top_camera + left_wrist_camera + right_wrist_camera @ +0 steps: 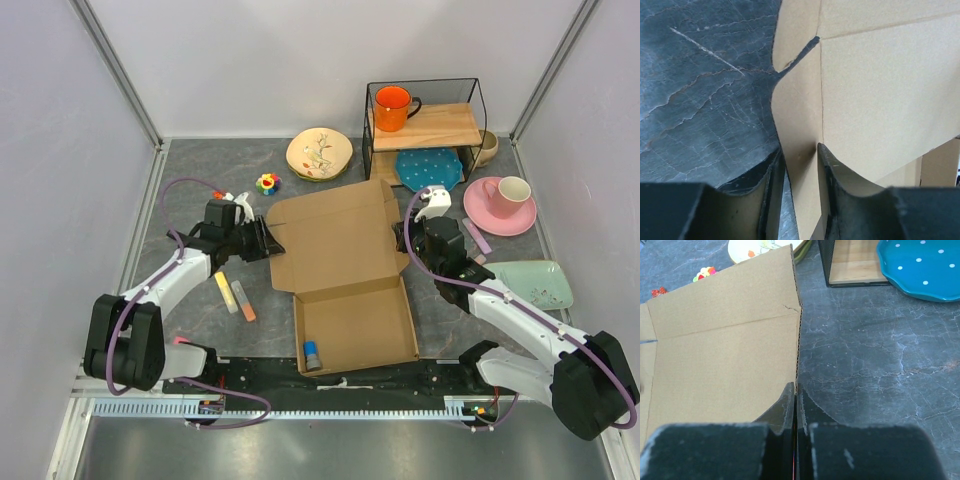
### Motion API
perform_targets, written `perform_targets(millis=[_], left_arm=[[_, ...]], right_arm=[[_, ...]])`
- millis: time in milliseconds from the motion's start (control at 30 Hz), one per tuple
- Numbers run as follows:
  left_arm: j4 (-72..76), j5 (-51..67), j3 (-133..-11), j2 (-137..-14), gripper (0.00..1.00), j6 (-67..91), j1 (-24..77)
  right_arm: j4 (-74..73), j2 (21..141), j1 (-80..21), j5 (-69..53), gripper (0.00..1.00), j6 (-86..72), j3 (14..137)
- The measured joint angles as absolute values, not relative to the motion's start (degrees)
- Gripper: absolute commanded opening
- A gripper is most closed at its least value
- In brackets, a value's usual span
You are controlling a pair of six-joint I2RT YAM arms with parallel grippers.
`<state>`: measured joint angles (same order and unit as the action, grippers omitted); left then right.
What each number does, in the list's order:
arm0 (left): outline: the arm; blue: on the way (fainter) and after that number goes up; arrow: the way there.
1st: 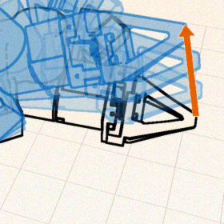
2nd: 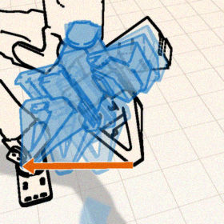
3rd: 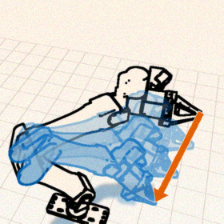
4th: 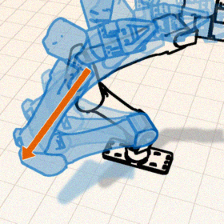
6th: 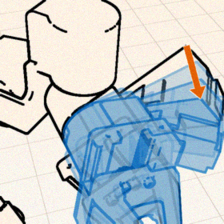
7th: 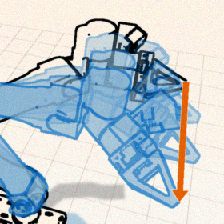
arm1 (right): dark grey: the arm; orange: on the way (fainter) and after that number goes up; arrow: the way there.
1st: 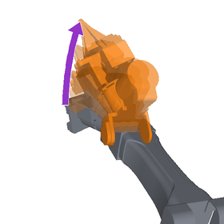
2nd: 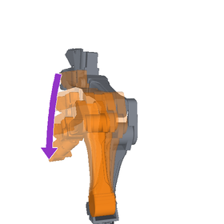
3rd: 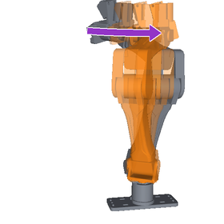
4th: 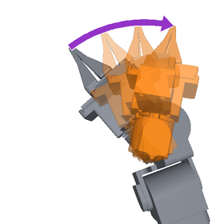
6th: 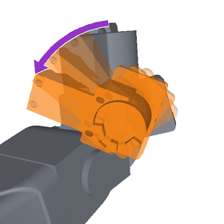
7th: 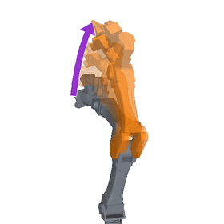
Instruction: Fold the paper box
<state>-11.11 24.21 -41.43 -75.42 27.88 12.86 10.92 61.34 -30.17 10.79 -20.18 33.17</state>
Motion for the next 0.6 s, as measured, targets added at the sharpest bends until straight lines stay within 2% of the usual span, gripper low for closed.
perform_targets(millis=[167,233,300,467,600], left_arm=[[-10.81,25.67,-41.76,-76.31,0.20,27.27,13.30],[-10.76,26.11,-42.41,-76.90,0.19,26.87,13.93],[-10.76,26.26,-43.00,-77.21,0.22,26.44,14.41],[-12.23,27.38,-45.63,-78.50,0.43,24.62,15.25],[-13.52,28.03,-46.35,-78.98,0.46,23.92,15.25]], right_arm=[[11.11,61.34,-30.17,10.31,0.00,-20.18,33.17],[11.09,61.34,-30.17,10.13,0.00,-20.18,33.17],[11.00,61.34,-30.17,10.15,0.00,-20.16,33.17],[10.57,61.34,-30.17,10.17,0.00,-20.10,33.19],[10.17,61.19,-30.17,10.20,0.00,-19.97,33.21]])
